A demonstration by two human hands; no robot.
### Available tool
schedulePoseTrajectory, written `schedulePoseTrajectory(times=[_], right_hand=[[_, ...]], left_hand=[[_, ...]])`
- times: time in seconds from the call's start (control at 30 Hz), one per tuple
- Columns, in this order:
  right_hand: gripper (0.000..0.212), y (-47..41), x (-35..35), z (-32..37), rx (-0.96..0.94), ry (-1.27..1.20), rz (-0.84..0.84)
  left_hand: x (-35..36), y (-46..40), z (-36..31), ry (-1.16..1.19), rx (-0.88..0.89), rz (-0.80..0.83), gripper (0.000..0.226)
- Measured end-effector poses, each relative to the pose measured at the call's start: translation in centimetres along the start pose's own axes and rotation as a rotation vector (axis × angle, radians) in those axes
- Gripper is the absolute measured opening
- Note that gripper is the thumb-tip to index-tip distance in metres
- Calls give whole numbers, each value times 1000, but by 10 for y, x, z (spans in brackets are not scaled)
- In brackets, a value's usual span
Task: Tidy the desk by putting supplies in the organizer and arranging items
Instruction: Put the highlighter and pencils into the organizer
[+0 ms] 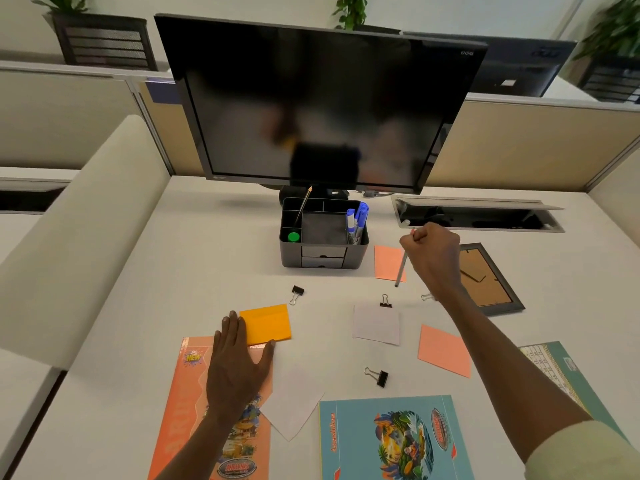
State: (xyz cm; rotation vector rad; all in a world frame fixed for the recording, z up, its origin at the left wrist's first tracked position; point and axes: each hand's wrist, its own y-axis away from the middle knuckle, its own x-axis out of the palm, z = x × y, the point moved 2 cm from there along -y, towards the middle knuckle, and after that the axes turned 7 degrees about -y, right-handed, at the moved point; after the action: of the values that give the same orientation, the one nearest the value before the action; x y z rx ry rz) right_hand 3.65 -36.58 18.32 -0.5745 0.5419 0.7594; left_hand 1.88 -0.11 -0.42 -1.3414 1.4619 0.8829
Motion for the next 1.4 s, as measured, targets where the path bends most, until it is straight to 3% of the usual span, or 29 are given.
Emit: schedulePoseTrajectory(times=[0.33,0.5,1.0,1.17,1.4], right_hand=[[16,-17,32,107,-287,-296,21],[18,-27,71,141,-345,-339,42],[16,-35,167,115,-41,-286,169],[24,-40,175,103,66,-258,235],[22,-35,145,84,87,-270,187]], left_hand=[[-1,-1,1,9,10,-10,91],[-1,-1,0,12,0,-14,91],[3,0,2,28,-14,-5,91],[1,0,1,13,-4,-12,88],[-2,1,1,4,10,-21,88]])
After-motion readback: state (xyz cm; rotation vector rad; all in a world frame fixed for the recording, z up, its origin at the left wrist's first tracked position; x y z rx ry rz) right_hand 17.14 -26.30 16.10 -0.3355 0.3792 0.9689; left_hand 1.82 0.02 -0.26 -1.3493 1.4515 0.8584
